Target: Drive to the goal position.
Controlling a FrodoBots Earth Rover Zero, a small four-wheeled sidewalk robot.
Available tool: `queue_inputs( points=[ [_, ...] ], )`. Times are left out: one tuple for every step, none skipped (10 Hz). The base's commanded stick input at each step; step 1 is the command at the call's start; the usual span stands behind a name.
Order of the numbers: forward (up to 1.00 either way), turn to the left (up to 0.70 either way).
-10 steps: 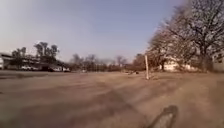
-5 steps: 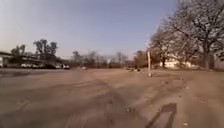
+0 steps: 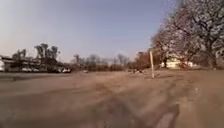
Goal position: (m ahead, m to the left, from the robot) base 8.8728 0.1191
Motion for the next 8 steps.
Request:
queue_inputs(
  points=[
    [0.7, 0.0],
    [0.7, 0.0],
    [0.7, 0.0],
    [0.7, 0.0],
    [0.7, 0.0],
    [0.7, 0.0],
    [0.7, 0.0],
    [0.7, 0.0]
  ],
)
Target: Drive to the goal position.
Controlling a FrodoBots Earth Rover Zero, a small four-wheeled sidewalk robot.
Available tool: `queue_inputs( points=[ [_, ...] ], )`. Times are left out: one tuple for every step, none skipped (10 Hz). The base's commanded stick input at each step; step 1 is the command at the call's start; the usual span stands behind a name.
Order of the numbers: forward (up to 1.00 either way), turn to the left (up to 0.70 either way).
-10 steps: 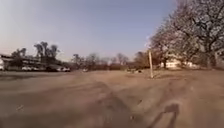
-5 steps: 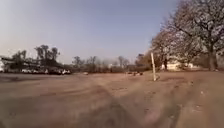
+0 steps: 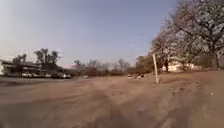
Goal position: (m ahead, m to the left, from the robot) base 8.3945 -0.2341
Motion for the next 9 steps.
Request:
queue_inputs(
  points=[
    [0.7, 0.0],
    [0.7, 0.0],
    [0.7, 0.0],
    [0.7, 0.0],
    [0.7, 0.0],
    [0.7, 0.0],
    [0.7, 0.0],
    [0.7, 0.0],
    [0.7, 0.0]
  ],
)
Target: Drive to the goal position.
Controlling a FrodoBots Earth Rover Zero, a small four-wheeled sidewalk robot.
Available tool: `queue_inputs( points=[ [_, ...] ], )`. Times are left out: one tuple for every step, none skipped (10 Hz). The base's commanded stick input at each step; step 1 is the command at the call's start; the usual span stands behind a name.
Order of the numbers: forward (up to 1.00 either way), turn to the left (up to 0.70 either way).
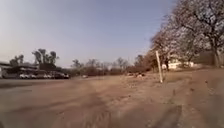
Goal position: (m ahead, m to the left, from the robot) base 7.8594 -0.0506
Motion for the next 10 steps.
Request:
queue_inputs(
  points=[
    [0.7, 0.0],
    [0.7, 0.0],
    [0.7, 0.0],
    [0.7, 0.0],
    [0.7, 0.0],
    [0.7, 0.0],
    [0.7, 0.0],
    [0.7, 0.0],
    [0.7, 0.0],
    [0.7, 0.0]
  ],
)
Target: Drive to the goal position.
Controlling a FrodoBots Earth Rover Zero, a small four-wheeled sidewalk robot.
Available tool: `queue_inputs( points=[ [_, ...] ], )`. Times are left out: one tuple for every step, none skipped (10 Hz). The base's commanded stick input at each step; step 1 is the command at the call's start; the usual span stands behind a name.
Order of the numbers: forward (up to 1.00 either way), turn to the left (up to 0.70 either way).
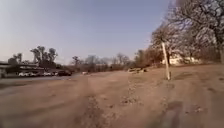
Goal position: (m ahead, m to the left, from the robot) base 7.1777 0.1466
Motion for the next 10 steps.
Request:
queue_inputs(
  points=[
    [0.7, 0.0],
    [0.7, 0.0],
    [0.7, 0.0],
    [0.7, 0.0],
    [0.7, 0.0],
    [0.7, 0.0],
    [0.7, 0.0],
    [0.7, 0.0],
    [0.7, 0.0],
    [0.7, 0.0]
  ],
)
